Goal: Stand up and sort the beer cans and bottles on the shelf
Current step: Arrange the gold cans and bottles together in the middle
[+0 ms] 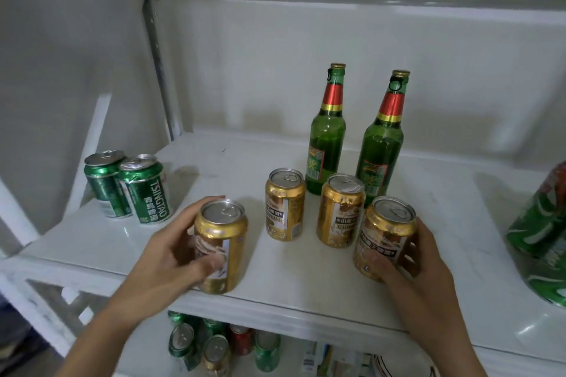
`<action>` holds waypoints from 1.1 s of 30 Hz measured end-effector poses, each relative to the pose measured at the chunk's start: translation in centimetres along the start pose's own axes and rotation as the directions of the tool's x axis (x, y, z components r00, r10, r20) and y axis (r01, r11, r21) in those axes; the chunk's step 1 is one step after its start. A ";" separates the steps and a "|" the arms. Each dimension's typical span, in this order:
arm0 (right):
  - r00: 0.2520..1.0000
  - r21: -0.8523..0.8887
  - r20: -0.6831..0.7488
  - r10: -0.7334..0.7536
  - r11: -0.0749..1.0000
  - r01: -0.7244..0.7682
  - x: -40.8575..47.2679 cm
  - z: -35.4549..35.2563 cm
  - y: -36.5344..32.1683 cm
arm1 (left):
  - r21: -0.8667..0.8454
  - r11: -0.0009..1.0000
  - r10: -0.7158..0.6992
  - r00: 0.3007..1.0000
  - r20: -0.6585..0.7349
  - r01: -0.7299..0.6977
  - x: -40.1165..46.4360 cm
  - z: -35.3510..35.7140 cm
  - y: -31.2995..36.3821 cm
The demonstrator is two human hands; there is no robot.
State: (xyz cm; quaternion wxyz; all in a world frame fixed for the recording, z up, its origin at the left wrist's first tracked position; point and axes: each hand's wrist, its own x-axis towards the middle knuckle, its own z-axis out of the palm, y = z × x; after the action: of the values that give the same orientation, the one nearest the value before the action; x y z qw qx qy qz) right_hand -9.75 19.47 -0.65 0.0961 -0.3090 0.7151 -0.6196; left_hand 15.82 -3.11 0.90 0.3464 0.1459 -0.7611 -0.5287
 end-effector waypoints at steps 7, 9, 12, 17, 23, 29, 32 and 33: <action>1.000 -0.015 0.011 0.002 1.000 -0.002 -0.1 0.0 -0.1 | -0.016 1.000 -0.001 0.985 -0.173 -0.002 0.9 4.1 -0.7; 1.000 -0.008 0.013 -0.002 1.000 0.002 0.0 0.0 -0.1 | 0.009 1.000 -0.018 0.986 -0.166 0.020 0.9 4.9 -0.5; 1.000 0.000 0.015 -0.001 1.000 0.001 0.0 0.0 0.0 | 0.061 0.998 -0.002 0.980 -0.201 0.014 0.8 5.7 -0.4; 1.000 0.024 -0.002 -0.007 1.000 0.007 -0.2 0.1 -0.1 | 0.060 0.996 -0.044 0.974 -0.224 0.058 0.5 5.7 -0.9; 0.999 0.035 -0.037 -0.002 0.999 0.003 -0.4 -0.1 -0.4 | 0.057 0.995 -0.068 0.976 -0.207 0.081 0.2 5.5 -1.8; 1.000 0.022 -0.028 0.005 1.000 -0.004 -0.6 0.2 -0.6 | 0.057 0.995 -0.067 0.976 -0.206 0.080 0.3 5.4 -1.8; 1.000 0.017 -0.015 0.010 1.000 -0.010 -0.7 0.3 -0.4 | 0.036 0.997 -0.057 0.979 -0.197 0.065 0.3 5.5 -1.8; 1.000 0.012 -0.020 0.006 1.000 -0.006 -0.7 0.3 -0.3 | 0.031 0.998 -0.052 0.980 -0.194 0.059 0.3 5.4 -1.8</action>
State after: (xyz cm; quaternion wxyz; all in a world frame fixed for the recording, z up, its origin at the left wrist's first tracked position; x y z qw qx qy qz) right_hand -8.88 19.63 -0.57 0.0927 -0.3003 0.7131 -0.6267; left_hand 11.66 -0.21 -1.68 0.4008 0.2239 -0.7292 -0.5075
